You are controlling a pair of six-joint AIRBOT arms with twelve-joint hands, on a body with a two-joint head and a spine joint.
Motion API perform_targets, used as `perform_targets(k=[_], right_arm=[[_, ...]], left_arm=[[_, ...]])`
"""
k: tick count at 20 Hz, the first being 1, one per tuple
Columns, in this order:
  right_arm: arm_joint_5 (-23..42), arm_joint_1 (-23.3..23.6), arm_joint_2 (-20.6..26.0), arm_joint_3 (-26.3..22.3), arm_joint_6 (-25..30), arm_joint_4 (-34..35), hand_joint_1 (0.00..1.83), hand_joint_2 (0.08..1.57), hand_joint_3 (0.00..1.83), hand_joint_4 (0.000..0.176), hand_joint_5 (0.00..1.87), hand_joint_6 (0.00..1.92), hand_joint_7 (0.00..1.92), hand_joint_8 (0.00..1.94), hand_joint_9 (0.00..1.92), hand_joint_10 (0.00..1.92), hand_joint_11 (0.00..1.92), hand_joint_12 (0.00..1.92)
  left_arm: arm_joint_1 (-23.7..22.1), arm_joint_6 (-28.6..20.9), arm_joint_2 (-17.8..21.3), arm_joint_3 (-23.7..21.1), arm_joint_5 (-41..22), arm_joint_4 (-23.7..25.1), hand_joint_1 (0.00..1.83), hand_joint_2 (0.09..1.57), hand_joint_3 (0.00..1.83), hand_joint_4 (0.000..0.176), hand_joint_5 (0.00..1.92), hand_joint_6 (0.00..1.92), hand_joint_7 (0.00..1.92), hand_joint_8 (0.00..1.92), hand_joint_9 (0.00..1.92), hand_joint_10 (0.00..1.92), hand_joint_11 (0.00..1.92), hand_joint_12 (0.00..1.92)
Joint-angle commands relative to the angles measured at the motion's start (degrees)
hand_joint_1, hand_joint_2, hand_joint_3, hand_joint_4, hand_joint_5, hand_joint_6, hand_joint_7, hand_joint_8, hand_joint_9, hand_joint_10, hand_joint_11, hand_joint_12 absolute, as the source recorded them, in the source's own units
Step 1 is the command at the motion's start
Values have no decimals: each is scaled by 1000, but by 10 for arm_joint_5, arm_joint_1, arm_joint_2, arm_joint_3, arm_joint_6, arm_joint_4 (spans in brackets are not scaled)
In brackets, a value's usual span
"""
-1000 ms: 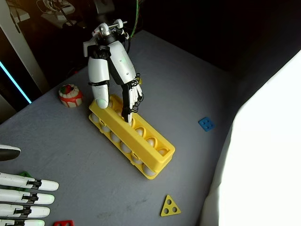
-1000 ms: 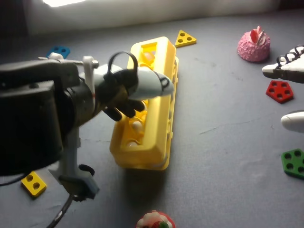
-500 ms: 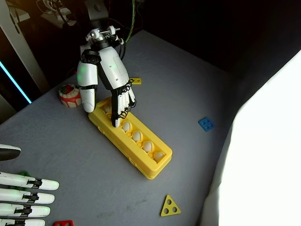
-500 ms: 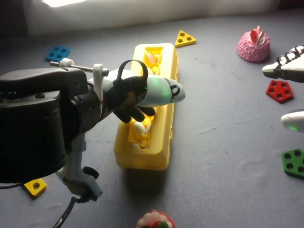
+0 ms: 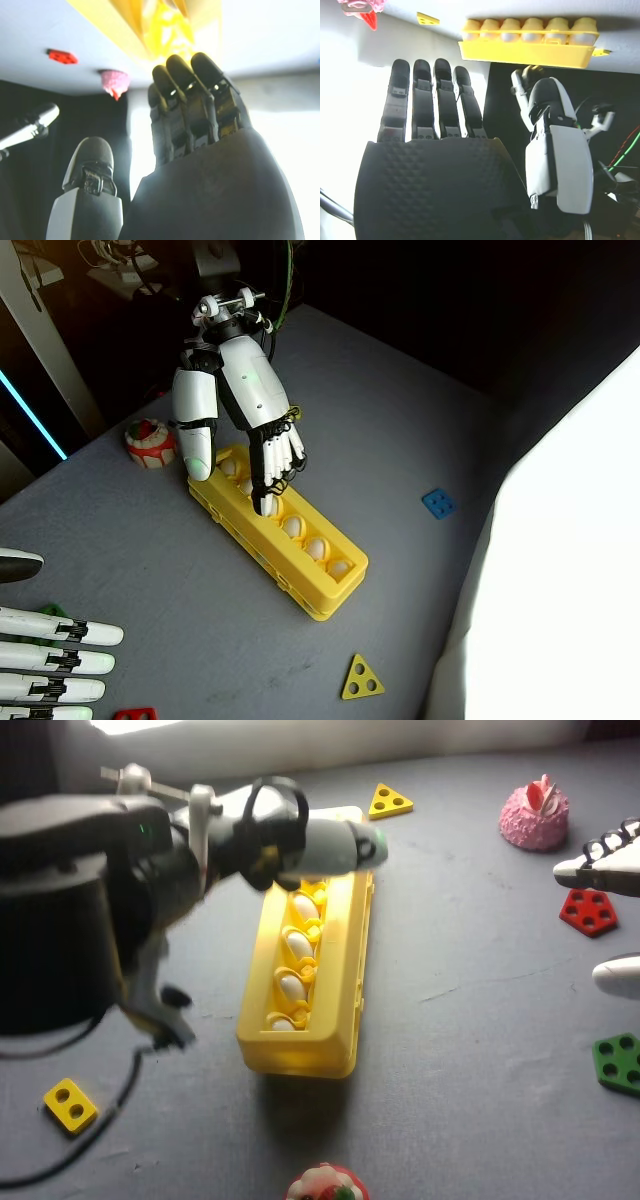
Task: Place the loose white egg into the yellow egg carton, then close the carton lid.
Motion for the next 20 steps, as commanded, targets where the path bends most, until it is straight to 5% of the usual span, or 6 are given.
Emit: perform_targets(k=[1, 4, 8, 13, 14, 20], right_arm=[[61, 4, 3, 0, 5, 2, 167, 1183, 0, 0, 453, 315, 638, 99, 395, 620, 0, 1352], [61, 3, 3, 0, 5, 2, 181, 1183, 0, 0, 522, 990, 696, 873, 478, 1341, 126, 1845], [61, 3, 3, 0, 5, 2, 178, 1196, 2, 0, 660, 1604, 801, 1630, 628, 1815, 500, 1921], [61, 2, 3, -1, 5, 2, 35, 1254, 5, 0, 1168, 1916, 1370, 1936, 1354, 1921, 1228, 1921], [61, 2, 3, -1, 4, 2, 28, 1257, 1, 131, 1250, 1920, 1419, 1940, 1413, 1921, 1317, 1921], [61, 2, 3, -1, 4, 2, 73, 1268, 2, 176, 1381, 1921, 1510, 1941, 1543, 1921, 1529, 1921]], left_arm=[[-11, 18, -1, 4, 40, 31, 217, 1312, 0, 0, 557, 36, 364, 891, 270, 1107, 19, 1436], [-32, 135, 6, 40, 105, 26, 179, 1324, 2, 0, 659, 87, 347, 1232, 318, 1323, 154, 1558], [-62, 270, 28, 63, 135, -1, 139, 1319, 0, 0, 812, 430, 640, 1211, 523, 1459, 285, 1785], [-108, 455, 71, 64, 96, -62, 20, 1337, 3, 0, 953, 1664, 1064, 1650, 990, 1838, 834, 1903], [-114, 498, 82, 60, 83, -92, 7, 1341, 3, 0, 953, 1763, 1075, 1710, 1015, 1888, 869, 1917], [-126, 498, 102, 41, 50, -94, 113, 1346, 0, 0, 1050, 1885, 1200, 1867, 1188, 1921, 1095, 1921]])
